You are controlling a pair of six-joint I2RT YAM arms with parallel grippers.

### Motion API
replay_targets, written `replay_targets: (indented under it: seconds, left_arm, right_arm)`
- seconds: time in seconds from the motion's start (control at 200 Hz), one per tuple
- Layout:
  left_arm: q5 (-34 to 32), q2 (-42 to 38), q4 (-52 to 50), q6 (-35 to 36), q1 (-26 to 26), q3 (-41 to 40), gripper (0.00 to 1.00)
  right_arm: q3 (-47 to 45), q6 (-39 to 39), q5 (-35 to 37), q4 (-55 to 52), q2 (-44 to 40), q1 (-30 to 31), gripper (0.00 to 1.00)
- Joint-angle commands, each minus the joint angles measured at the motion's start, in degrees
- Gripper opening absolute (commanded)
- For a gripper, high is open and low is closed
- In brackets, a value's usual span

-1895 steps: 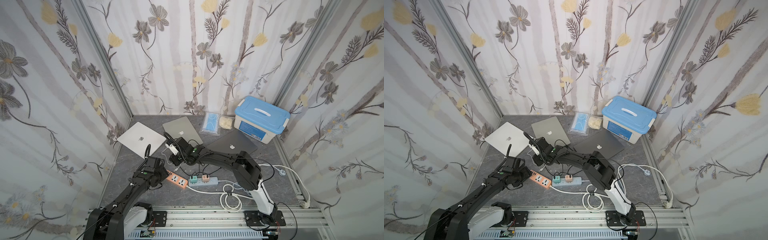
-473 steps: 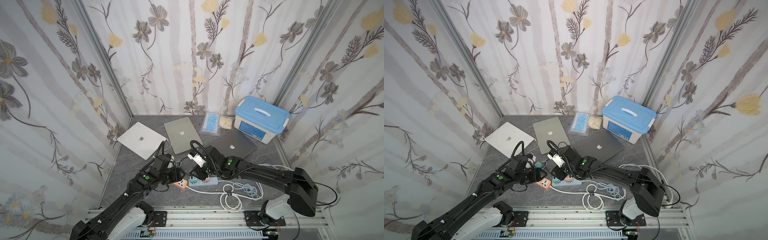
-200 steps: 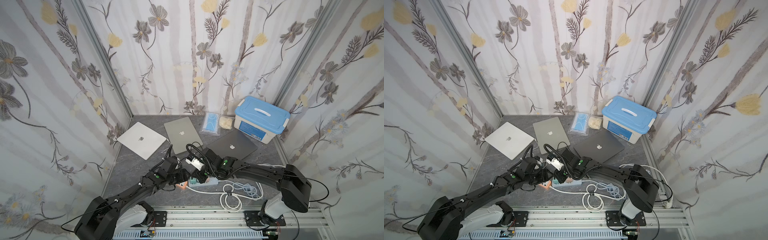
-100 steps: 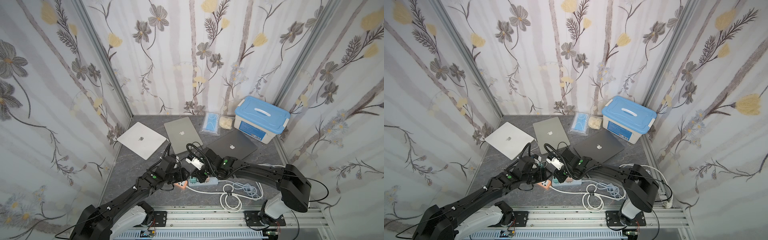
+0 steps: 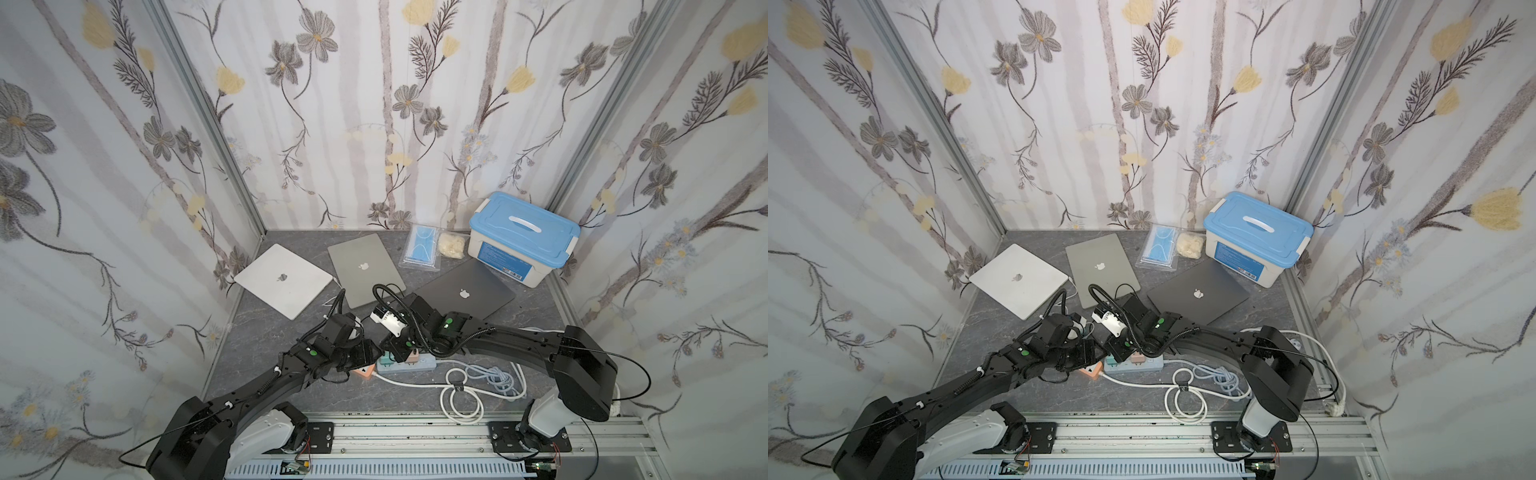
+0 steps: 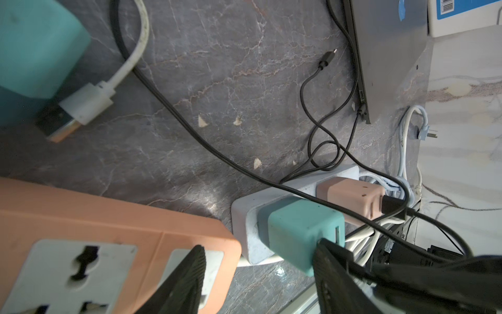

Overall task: Unplug the laptop charger
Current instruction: Remove the charging cable from the plug.

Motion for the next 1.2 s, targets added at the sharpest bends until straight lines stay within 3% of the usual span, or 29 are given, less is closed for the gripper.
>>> replay_targets:
  seconds: [0.0, 0.799, 1.194]
  left_arm:
    - [-0.37, 0.96, -0.88, 0.08, -0.06, -0.43, 0.66]
    - [-4.81, 2.5, -6.97, 0.62, -0.07, -0.86, 0.65]
    - [-4.39, 1.17, -6.15, 0.64, -0.07, 0.55, 0.67]
  right_arm:
    - [0.09, 0.1, -0.21, 2.52, 0.39, 0.13, 0.0]
    - [0.77, 3.16, -5.2, 4.82, -4.43, -1.76, 0.0]
    - [12.1, 1.89, -1.31, -1.99, 0.6, -5.43, 0.0]
